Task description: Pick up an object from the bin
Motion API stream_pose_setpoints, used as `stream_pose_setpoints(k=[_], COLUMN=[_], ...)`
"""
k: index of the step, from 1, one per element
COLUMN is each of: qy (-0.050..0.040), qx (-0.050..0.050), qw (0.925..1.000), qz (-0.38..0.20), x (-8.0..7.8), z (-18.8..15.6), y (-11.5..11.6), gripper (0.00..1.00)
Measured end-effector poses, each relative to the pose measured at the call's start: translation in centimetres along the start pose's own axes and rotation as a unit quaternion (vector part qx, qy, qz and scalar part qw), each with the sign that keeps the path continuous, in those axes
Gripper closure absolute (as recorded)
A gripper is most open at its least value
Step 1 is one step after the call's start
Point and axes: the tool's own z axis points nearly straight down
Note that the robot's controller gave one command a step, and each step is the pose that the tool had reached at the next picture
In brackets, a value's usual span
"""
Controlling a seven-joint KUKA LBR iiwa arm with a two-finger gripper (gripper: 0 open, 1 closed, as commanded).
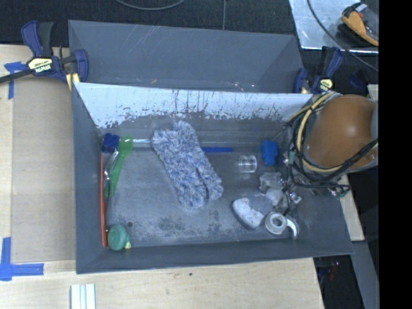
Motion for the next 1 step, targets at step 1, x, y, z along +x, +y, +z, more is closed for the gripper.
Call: stream_pose_setpoints(k=[1], qy=[0.0054], qx=[-0.006], qw=[1.0000], qz=[0.001], x=[0.25], z=[-2.47], y=[0.30], gripper=[1.00])
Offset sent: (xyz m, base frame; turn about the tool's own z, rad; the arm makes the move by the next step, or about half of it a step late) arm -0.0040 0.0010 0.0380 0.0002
